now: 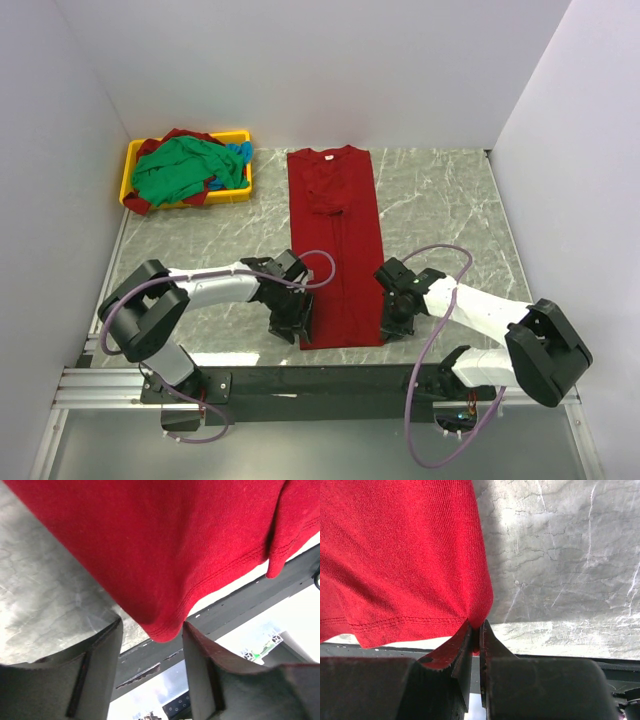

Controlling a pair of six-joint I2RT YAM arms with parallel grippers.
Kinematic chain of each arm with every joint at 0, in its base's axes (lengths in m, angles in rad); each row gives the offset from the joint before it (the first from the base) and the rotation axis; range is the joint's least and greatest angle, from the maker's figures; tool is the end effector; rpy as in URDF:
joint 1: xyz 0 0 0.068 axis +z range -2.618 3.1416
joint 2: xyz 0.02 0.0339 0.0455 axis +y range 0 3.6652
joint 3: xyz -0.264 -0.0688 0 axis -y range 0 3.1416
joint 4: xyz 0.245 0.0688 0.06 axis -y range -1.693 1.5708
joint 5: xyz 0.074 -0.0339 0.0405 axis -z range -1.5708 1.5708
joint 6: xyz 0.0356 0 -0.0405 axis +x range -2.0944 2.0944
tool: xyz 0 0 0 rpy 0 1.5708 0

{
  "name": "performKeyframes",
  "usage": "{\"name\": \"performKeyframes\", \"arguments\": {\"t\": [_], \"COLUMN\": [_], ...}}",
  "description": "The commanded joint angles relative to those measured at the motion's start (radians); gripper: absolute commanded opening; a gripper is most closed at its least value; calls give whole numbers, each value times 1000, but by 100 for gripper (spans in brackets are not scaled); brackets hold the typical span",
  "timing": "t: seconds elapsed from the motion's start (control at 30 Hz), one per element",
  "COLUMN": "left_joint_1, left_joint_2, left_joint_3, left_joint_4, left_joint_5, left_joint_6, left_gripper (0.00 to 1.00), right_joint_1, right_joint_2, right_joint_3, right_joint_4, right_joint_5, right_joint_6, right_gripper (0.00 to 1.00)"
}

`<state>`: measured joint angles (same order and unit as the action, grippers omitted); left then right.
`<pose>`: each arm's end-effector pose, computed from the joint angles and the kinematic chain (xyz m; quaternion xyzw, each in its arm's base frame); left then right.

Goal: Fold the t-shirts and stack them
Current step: Fold the tshirt

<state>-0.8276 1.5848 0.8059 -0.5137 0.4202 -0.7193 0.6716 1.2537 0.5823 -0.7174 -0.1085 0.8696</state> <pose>0.1716 -0.2082 0.1457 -0.0813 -0.9656 0.2425 0.0473 0.1437 0.1191 0.1513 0.0934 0.9900 0.1019 0.0275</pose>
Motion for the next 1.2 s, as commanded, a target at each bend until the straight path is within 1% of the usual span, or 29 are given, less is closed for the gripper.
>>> {"name": "performKeyframes", "arguments": {"t": [0.0, 0.2, 0.27, 0.47, 0.57, 0.63, 0.67, 0.73, 0.97, 1.17], "left_joint_1": [-24, -36, -45, -64, -77, -88, -91, -96, -100, -104], "left_joint_2": [1, 14, 12, 20, 41, 55, 58, 58, -12, -25], "left_joint_3": [-28, -31, -36, -43, -37, -36, -36, -37, -100, -111], "left_joint_4": [44, 52, 49, 66, 75, 75, 73, 64, 47, 43], "left_joint_5": [-69, -96, -112, -120, -124, -124, -129, -141, -178, -182], "left_joint_6": [-46, -78, -89, -112, -118, -121, -124, -131, -180, -187], "left_gripper": [56, 49, 48, 41, 32, 22, 11, 1, 0, 0], "right_joint_1": [6, 6, 5, 6, 5, 6, 8, 5, -4, -13], "right_joint_2": [-25, -37, -42, -62, -68, -71, -73, -70, -79, -77], "right_joint_3": [-12, -16, -21, -36, -39, -39, -39, -38, -32, -30], "right_joint_4": [1, 3, 1, 1, -2, -7, -10, -23, -76, -83], "right_joint_5": [3, 3, 3, 6, 12, 16, 21, 29, 66, 70], "right_joint_6": [-12, -23, -24, -23, -24, -26, -27, -27, -23, -24], "right_gripper": [11, 11, 11, 11, 11, 11, 11, 10, 6, 5]}}
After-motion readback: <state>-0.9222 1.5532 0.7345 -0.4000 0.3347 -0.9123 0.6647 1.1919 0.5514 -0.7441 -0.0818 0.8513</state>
